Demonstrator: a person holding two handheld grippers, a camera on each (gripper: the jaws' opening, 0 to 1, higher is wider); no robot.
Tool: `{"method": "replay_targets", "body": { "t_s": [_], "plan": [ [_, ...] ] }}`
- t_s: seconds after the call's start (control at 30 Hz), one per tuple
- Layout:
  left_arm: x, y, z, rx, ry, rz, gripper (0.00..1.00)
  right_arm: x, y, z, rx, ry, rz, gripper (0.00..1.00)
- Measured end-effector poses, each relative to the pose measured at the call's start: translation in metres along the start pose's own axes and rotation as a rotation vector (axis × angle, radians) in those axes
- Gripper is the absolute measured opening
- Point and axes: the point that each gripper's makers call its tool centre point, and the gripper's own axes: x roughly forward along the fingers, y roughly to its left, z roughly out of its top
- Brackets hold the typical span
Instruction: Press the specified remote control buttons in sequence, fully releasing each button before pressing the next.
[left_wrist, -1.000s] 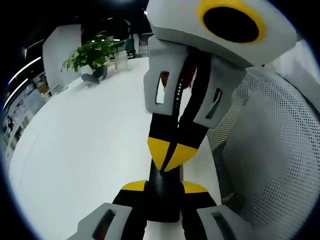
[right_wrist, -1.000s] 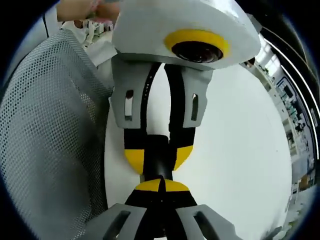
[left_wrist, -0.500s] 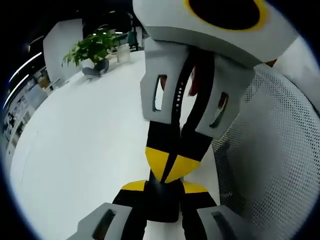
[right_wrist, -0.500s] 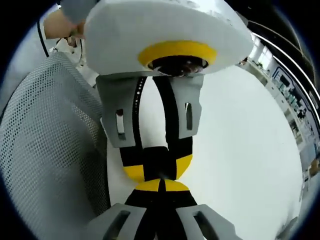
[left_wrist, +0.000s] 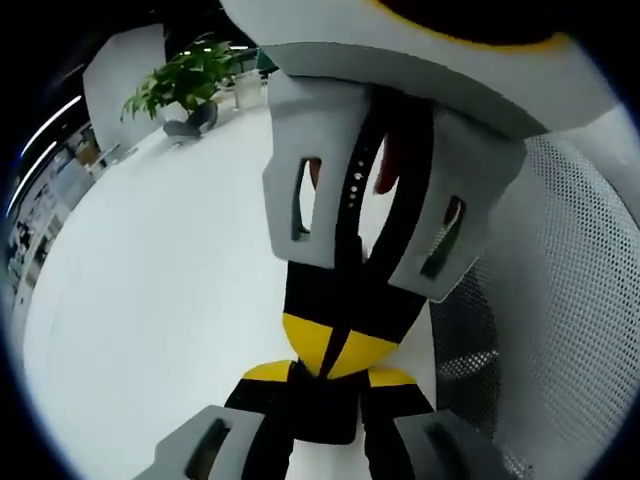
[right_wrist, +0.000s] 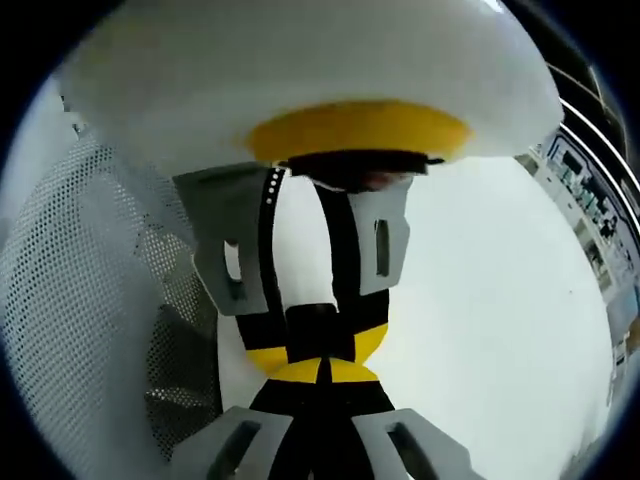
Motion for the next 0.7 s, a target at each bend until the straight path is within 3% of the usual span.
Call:
{"method": "replay_targets", "body": {
  "t_s": [0.2, 0.37, 0.47, 0.53, 0.6, 0.7],
  "plan": [
    [0.000, 0.000, 0.000, -0.005, -0.014, 0.004, 0.23, 0.003, -0.002, 0.000, -0.062, 0.030, 0.010, 0.00],
    [0.001, 0.001, 0.000, -0.013, -0.023, 0.007, 0.23, 0.005, -0.003, 0.002, -0.058, 0.017, -0.004, 0.00],
    [0.001, 0.001, 0.000, -0.016, -0.026, 0.009, 0.23, 0.007, -0.005, 0.006, -0.002, -0.034, -0.013, 0.00],
    [0.000, 0.001, 0.000, -0.019, -0.033, 0.012, 0.23, 0.007, -0.006, 0.011, 0.143, -0.136, 0.011, 0.00],
    [0.000, 0.001, 0.000, -0.024, -0.045, 0.013, 0.23, 0.005, -0.007, 0.009, 0.161, -0.183, 0.026, 0.00],
    [0.001, 0.001, 0.000, -0.027, -0.055, 0.017, 0.24, 0.002, -0.004, 0.004, 0.180, -0.193, 0.046, 0.00]
  ]
}}
